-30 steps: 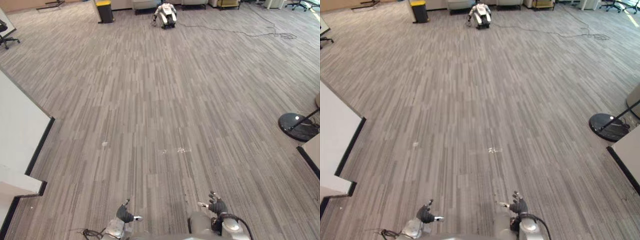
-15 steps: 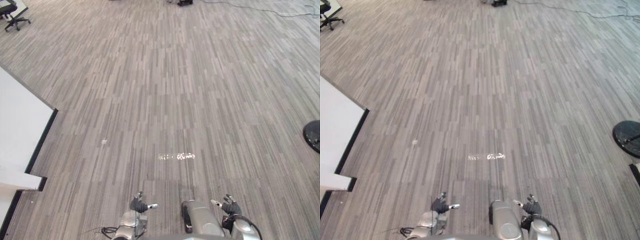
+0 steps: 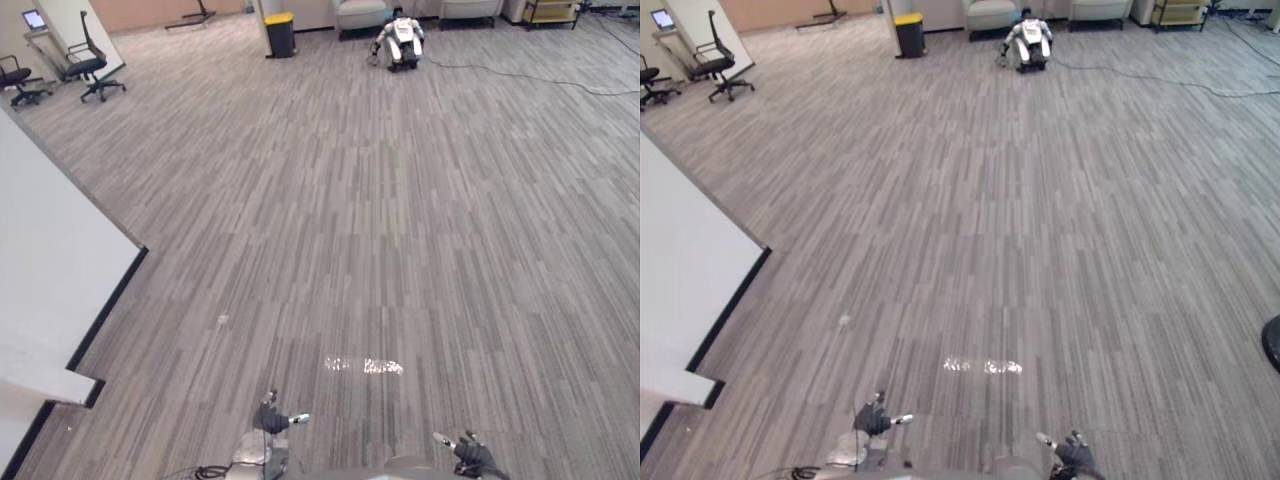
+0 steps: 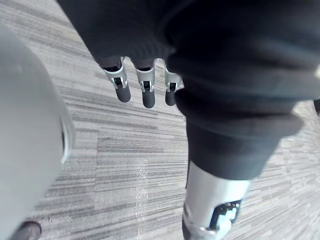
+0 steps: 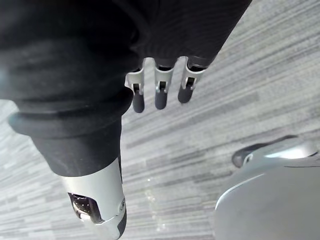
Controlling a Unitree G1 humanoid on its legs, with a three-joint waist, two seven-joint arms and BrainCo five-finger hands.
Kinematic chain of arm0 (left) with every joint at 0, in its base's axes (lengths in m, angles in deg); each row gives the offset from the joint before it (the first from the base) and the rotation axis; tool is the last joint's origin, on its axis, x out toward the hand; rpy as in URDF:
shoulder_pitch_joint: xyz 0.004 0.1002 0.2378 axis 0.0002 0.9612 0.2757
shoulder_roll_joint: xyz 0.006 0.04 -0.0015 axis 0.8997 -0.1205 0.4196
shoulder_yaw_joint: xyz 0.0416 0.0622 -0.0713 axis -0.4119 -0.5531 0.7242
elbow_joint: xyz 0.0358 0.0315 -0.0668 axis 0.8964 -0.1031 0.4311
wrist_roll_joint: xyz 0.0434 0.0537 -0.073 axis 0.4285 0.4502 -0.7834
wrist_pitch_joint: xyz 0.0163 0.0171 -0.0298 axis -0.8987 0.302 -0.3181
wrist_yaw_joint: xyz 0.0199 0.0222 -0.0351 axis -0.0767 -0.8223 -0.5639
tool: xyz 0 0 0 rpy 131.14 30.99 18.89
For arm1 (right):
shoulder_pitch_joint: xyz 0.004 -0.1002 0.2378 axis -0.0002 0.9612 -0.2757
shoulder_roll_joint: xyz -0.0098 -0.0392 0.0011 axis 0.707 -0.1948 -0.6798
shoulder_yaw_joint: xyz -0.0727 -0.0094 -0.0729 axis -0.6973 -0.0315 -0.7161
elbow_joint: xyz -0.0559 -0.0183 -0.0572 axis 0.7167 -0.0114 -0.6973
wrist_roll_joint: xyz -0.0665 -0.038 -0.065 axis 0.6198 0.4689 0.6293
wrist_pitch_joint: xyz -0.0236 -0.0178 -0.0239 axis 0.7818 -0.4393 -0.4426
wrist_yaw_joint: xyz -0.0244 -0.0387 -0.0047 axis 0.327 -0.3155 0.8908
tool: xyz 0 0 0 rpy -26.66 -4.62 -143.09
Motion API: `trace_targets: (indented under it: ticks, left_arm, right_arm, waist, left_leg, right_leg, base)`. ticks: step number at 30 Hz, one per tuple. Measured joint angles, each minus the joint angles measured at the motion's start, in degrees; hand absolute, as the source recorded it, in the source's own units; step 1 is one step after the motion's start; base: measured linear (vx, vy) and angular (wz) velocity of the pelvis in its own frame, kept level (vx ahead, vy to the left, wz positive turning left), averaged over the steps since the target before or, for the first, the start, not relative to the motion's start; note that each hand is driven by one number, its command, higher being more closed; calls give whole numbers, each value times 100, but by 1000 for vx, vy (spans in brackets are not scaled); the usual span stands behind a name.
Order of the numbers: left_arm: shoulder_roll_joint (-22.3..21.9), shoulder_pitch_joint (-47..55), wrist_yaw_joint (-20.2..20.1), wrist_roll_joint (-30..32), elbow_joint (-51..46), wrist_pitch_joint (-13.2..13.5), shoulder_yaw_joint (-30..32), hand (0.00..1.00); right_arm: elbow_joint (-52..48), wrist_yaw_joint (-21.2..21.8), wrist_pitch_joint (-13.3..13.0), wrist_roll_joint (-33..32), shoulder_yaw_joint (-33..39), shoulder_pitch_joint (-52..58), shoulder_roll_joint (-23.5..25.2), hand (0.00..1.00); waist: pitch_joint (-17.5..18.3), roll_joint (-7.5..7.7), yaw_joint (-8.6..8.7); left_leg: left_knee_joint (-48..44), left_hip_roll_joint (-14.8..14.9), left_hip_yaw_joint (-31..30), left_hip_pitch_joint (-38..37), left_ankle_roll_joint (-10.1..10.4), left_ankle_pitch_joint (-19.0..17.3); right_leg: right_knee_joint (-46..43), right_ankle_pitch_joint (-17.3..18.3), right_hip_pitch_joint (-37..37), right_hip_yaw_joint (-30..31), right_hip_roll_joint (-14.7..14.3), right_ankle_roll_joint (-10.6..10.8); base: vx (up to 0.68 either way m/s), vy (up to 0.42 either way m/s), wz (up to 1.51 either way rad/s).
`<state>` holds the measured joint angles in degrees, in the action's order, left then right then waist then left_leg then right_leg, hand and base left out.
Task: Organize washtable
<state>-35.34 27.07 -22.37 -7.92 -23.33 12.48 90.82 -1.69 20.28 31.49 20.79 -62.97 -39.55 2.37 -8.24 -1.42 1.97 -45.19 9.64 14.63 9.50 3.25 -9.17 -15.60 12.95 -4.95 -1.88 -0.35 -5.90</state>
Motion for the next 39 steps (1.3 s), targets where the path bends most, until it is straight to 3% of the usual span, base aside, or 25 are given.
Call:
trace_targets:
  ticks: [3,5,7,9,10,14,15,17,19,20,22,23,24,26,27,29,30,31,35,39]
  left_arm:
    - [66,30,3,-15,-13,12,-20,0]
    - [69,68,-4,-17,-21,33,-23,0]
    - [80,108,-21,-37,-68,34,38,0]
    - [167,189,-21,-129,-106,38,94,0]
    - [190,263,-31,-242,-89,37,137,0]
    - [304,271,-85,-310,-53,33,510,0]
    - [321,261,-95,-348,-41,29,507,0]
    - [357,243,-100,-348,43,28,485,0]
    - [400,230,-96,-357,125,15,394,0]
    - [443,256,-96,-358,131,8,211,0]
    - [492,260,-93,-358,132,6,-43,0]
    - [522,223,-86,-359,152,3,-219,0]
    - [524,222,-88,-359,152,4,-253,0]
    - [506,194,-90,-361,153,3,-355,0]
    - [490,153,-90,-363,155,4,-377,0]
    - [400,133,-100,-368,159,12,-391,0]
    - [383,150,-107,-362,145,18,-390,0]
    - [363,137,-108,-364,164,20,-378,0]
    - [199,132,-131,-361,151,28,-377,0]
    - [190,143,-147,-352,166,28,-436,0]
  right_arm:
    - [2,35,35,100,77,38,-14,0]
    - [2,47,40,215,49,199,-72,0]
    - [2,45,40,224,23,253,-102,0]
    - [3,48,39,275,-207,292,-141,0]
    - [6,56,39,392,-366,281,-150,0]
    - [77,89,64,690,-438,250,-96,0]
    - [161,119,73,694,-440,155,-89,0]
    - [165,143,66,692,-443,70,-72,0]
    - [151,208,40,681,-446,-35,-65,0]
    - [158,205,40,685,-468,-56,-80,0]
    - [118,196,32,689,-575,-64,-121,0]
    - [44,194,29,681,-578,-88,-125,0]
    - [26,193,27,680,-588,-95,-137,0]
    - [-70,172,9,674,-765,-48,-169,0]
    - [-70,166,8,663,-820,-36,-177,0]
    - [-54,133,10,621,-842,63,-169,0]
    - [-54,101,9,603,-840,113,-147,0]
    - [-46,57,10,598,-833,132,-86,0]
    - [-45,50,36,718,-853,165,-261,0]
    - [4,46,37,889,-901,124,-261,0]
  waist:
    - [-32,-30,-31]
    - [-48,-99,-27]
    - [-66,-143,-48]
    - [-33,-76,-146]
    - [24,-53,-215]
    - [187,218,-265]
    - [239,272,-288]
    - [318,313,-289]
    - [351,320,-265]
    - [353,312,-264]
    - [329,269,-219]
    - [256,261,-186]
    - [231,238,-137]
    - [174,208,-21]
    - [168,219,19]
    - [163,232,27]
    - [165,260,24]
    - [142,336,33]
    - [132,104,14]
    - [136,98,21]
  left_leg:
    - [1926,-431,-97,147,48,40]
    - [3348,-575,-476,149,279,224]
    - [3705,-570,-663,246,304,281]
    - [3415,-687,-645,260,127,957]
    - [3187,-817,-627,307,26,994]
    - [2970,-1202,-478,403,-458,721]
    - [2918,-1252,-333,382,-614,605]
    - [2940,-1316,-251,338,-706,534]
    - [3130,-1424,-133,4,-792,428]
    - [3289,-1465,-79,-292,-812,383]
    - [3549,-1467,-67,-794,-895,273]
    - [3686,-1471,-137,-1179,-923,248]
    - [3780,-1468,-190,-1339,-933,242]
    - [3997,-1409,-305,-1665,-932,241]
    - [4041,-1390,-360,-1723,-927,238]
    - [4085,-1313,-541,-1771,-785,173]
    - [4076,-1319,-588,-1767,-736,146]
    - [4083,-1351,-717,-1808,-653,128]
    - [4280,-1037,-991,-1807,-376,213]
    - [4451,-846,-1171,-1825,-250,278]
  right_leg:
    - [53,181,-226,307,248,192]
    - [36,468,-456,379,301,275]
    - [-46,709,-599,494,312,412]
    - [-82,972,-720,842,447,538]
    - [-34,1007,-750,1151,548,468]
    - [-53,585,-561,2159,858,569]
    - [-150,397,-485,2449,932,675]
    - [-370,289,-361,2608,941,796]
    - [-1388,23,-3,2790,830,1156]
    - [-2188,-338,252,2772,700,1470]
    - [-3316,-740,647,2526,558,1901]
    - [-3966,-397,976,2043,528,1619]
    - [-4096,-204,1119,1786,538,1479]
    - [-3812,242,1468,1149,516,1113]
    - [-3498,338,1529,1044,501,1096]
    - [-1635,237,1532,951,463,1070]
    - [-1163,43,1473,971,472,1005]
    - [-806,-323,1379,944,544,1129]
    - [-389,-407,1207,584,330,998]
    - [-105,-461,1095,387,168,911]
  base:
    - [212,165,-47]
    - [203,184,-12]
    - [358,314,-26]
    - [392,346,-72]
    - [437,336,-96]
    - [448,333,-29]
    - [366,234,-25]
    - [301,159,-33]
    - [312,161,-37]
    - [240,140,-30]
    - [209,117,-24]
    - [190,73,-8]
    - [204,51,9]
    - [91,-11,28]
    - [34,-48,44]
    - [58,-82,42]
    - [110,-132,42]
    - [162,-190,43]
    - [154,-152,29]
    - [147,-116,17]
